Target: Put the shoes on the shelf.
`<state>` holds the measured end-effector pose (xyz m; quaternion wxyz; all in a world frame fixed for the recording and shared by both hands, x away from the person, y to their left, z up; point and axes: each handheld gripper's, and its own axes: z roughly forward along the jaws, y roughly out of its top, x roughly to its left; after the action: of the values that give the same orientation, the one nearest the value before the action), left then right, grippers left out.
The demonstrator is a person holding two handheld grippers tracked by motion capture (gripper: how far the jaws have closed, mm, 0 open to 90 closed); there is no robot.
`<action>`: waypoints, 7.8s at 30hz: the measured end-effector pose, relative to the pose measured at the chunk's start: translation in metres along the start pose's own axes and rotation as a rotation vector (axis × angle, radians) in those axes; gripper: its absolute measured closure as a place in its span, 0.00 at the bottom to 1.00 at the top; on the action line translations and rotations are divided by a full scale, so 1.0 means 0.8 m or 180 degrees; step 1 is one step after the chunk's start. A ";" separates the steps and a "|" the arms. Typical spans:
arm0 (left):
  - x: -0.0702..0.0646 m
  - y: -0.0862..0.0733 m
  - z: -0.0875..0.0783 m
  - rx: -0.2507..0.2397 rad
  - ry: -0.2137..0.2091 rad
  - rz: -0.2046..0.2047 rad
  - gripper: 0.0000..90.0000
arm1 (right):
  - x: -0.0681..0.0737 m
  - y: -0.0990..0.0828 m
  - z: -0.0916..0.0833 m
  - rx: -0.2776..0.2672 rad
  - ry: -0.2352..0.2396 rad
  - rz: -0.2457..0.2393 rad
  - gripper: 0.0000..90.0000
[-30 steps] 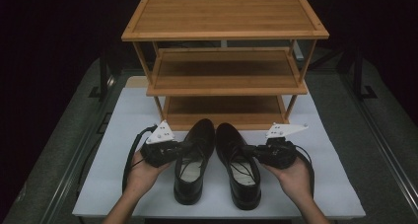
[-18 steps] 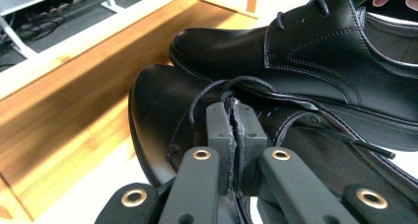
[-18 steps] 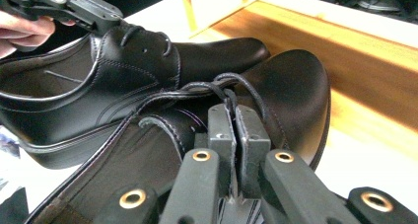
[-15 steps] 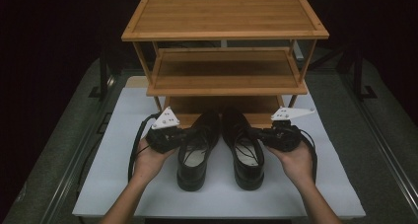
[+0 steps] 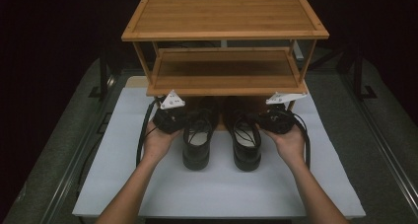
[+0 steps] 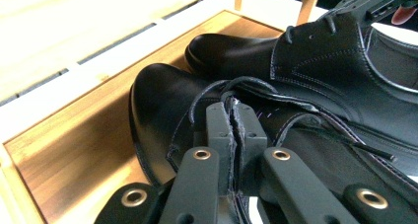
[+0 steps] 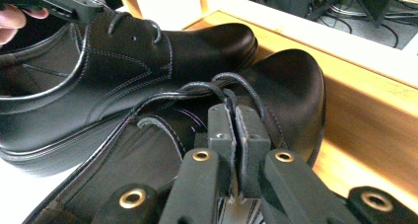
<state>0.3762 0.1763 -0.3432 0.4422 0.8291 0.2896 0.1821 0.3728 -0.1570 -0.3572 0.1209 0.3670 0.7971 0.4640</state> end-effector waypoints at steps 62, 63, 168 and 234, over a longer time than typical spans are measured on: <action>0.000 -0.078 -0.013 0.0074 -0.0293 -0.0071 0.23 | 0.017 -0.061 -0.009 -0.0016 -0.0153 0.0020 0.27; -0.001 -0.084 -0.011 0.0097 -0.0305 -0.0079 0.22 | 0.019 -0.066 -0.009 0.0007 -0.0140 0.0022 0.27; 0.053 -0.048 0.139 0.0720 -0.0252 -0.0023 0.09 | -0.035 -0.030 0.125 0.0428 -0.0234 0.0081 0.15; 0.037 -0.095 -0.003 0.0500 -0.0062 -0.0052 0.09 | -0.032 -0.087 0.002 0.0259 -0.0423 0.0058 0.11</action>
<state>0.3737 0.2303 -0.4042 0.3801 0.8606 0.3054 0.1472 0.3584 -0.1944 -0.4199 0.1543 0.4088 0.8022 0.4069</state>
